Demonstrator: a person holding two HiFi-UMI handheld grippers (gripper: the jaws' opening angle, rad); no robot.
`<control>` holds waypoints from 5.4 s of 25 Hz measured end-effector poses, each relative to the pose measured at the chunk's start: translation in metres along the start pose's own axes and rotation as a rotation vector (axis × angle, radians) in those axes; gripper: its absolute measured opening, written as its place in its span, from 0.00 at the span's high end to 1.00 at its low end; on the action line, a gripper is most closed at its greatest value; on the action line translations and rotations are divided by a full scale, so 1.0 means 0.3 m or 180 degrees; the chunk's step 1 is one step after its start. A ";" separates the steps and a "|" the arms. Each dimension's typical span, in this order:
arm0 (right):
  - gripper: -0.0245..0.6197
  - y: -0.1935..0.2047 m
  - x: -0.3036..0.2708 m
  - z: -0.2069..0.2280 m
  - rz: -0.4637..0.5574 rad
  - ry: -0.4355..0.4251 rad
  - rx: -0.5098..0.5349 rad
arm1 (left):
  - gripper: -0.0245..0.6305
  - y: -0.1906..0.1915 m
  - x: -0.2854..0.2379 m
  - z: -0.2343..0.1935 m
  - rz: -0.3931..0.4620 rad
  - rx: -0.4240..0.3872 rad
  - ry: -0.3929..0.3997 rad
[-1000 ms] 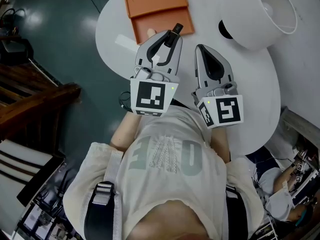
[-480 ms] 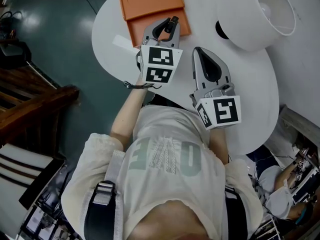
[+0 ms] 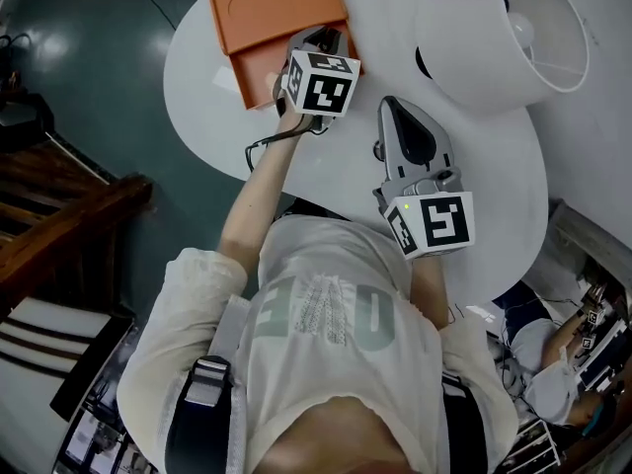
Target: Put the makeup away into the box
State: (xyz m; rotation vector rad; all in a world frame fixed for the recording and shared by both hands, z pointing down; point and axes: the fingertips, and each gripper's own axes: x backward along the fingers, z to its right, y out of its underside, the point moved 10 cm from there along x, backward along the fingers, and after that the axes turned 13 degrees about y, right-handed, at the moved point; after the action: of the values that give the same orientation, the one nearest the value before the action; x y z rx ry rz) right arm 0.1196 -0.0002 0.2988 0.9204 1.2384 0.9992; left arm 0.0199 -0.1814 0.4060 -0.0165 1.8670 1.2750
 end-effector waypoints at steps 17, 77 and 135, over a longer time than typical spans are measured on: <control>0.95 0.034 -0.048 0.009 -0.0077 -0.0146 0.0004 | 0.80 0.001 -0.038 0.013 -0.0089 0.0083 0.0039; 0.95 0.163 0.251 0.275 -0.0002 0.0540 -0.0239 | 0.55 0.411 0.006 0.626 -0.1162 -0.1052 0.1521; 0.95 -0.045 -0.054 0.001 0.0289 0.0077 -0.0441 | 0.61 0.134 -0.011 -0.188 -0.0781 0.0780 0.0050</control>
State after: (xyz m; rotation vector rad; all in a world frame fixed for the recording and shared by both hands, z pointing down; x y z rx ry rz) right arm 0.1203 -0.0198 0.2910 0.8644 1.1404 1.1563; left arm -0.0316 -0.2068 0.4451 -0.1215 1.9555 0.8775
